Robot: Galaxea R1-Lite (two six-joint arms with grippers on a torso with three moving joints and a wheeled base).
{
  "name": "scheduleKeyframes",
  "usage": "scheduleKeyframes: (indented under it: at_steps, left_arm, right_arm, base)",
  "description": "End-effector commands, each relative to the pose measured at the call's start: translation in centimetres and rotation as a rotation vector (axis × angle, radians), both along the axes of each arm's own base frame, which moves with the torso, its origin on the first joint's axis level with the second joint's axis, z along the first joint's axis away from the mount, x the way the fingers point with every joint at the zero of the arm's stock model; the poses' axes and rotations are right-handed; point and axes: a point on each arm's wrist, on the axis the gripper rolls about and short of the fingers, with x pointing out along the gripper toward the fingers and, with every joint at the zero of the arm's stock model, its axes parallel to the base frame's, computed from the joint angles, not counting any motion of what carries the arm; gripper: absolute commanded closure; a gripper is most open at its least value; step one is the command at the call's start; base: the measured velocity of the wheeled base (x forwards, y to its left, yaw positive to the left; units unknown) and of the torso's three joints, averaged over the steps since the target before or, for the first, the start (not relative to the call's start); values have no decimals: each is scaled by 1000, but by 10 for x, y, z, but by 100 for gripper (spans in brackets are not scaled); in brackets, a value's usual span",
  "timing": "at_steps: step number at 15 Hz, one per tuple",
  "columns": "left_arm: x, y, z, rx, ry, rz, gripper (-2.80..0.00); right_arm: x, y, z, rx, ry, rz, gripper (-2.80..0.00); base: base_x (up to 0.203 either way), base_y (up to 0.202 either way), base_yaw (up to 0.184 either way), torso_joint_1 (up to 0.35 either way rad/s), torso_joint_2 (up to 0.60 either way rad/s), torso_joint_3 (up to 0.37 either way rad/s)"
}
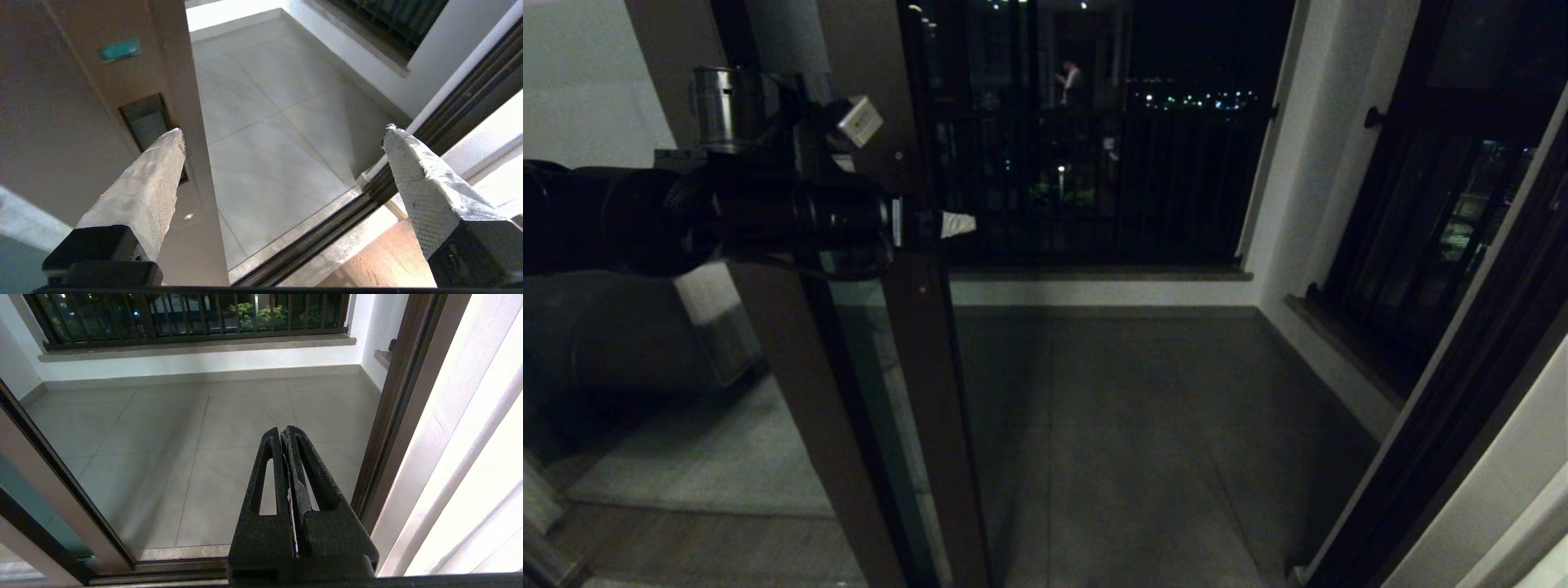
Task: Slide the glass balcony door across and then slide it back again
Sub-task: Close the slid door
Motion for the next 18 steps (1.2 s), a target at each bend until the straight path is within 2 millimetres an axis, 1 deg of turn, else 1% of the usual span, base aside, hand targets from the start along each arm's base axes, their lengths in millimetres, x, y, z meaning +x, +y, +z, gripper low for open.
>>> scheduleKeyframes:
  at_steps: [1,4,7,9,13,16,18]
  left_arm:
    - [6,-2,-4,1,6,-2,-280]
    - [12,-3,-7,2,8,-1,-280]
    - [12,-5,-6,1,4,-7,-280]
    - [6,-3,-2,0,0,-7,-280]
    - [-14,2,-6,8,29,-7,-280]
    - [-16,2,-3,5,22,-5,-280]
    - [-11,2,-7,7,28,-3,-280]
  right_arm:
    - [0,0,0,0,0,0,0]
    - [0,0,0,0,0,0,0]
    - [0,0,0,0,0,0,0]
    - [0,0,0,0,0,0,0]
    - [0,0,0,0,-2,0,0]
    - [0,0,0,0,0,0,0]
    - [0,0,0,0,0,0,0]
  base:
    - [0,0,0,0,0,0]
    - [0,0,0,0,0,0]
    - [0,0,0,0,0,0]
    - [0,0,0,0,0,0]
    - [0,0,0,0,0,0]
    - [0,0,0,0,0,0]
    - [0,0,0,0,0,0]
